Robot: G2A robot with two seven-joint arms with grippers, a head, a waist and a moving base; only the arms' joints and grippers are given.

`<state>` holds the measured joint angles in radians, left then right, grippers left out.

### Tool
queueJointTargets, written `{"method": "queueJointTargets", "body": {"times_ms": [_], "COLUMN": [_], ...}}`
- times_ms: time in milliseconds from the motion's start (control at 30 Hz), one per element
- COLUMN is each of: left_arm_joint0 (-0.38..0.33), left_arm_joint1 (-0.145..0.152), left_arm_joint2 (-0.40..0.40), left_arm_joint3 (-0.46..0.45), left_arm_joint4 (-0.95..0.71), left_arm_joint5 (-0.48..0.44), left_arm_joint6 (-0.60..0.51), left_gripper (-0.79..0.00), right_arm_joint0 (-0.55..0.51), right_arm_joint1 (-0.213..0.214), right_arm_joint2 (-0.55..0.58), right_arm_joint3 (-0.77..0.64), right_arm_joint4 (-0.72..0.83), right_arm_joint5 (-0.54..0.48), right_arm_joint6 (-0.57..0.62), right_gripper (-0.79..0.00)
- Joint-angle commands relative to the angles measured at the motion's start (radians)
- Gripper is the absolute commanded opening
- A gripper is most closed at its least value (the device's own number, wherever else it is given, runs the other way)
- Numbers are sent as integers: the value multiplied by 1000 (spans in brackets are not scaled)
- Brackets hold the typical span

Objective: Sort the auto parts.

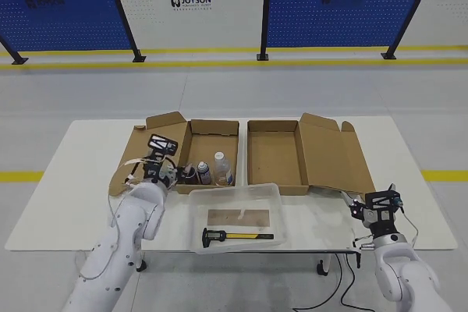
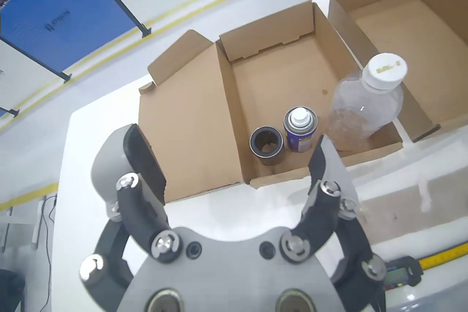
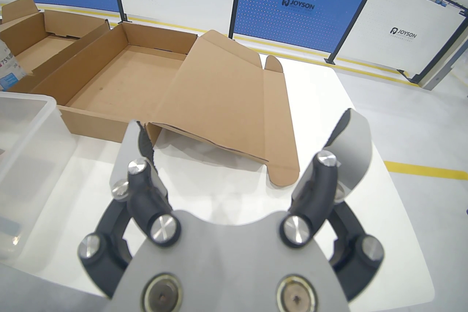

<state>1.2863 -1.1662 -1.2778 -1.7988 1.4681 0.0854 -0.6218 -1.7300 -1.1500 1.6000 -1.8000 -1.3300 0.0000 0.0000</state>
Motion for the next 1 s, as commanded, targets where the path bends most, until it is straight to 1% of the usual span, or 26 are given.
{"method": "queueJointTargets", "body": {"times_ms": [0,100,367,467,533,867,967], "left_arm_joint0": [54,119,246,289,320,471,476], "left_arm_joint1": [1,3,1,-2,-1,-5,-5], "left_arm_joint2": [-16,-40,-88,-105,-116,-160,-161], "left_arm_joint3": [-30,-73,-180,-216,-238,-338,-340], "left_arm_joint4": [21,30,30,-37,-6,20,18], "left_arm_joint5": [30,60,112,123,127,184,183], "left_arm_joint6": [62,113,171,224,228,246,245], "left_gripper": [0,0,0,0,0,0,0], "right_arm_joint0": [0,0,0,0,0,0,0], "right_arm_joint1": [0,0,0,0,0,0,0], "right_arm_joint2": [0,0,0,0,0,0,0], "right_arm_joint3": [0,0,0,0,0,0,0], "right_arm_joint4": [0,0,0,0,0,0,0], "right_arm_joint5": [0,0,0,0,0,0,0], "right_arm_joint6": [0,0,0,0,0,0,0], "right_gripper": [0,0,0,0,0,0,0]}}
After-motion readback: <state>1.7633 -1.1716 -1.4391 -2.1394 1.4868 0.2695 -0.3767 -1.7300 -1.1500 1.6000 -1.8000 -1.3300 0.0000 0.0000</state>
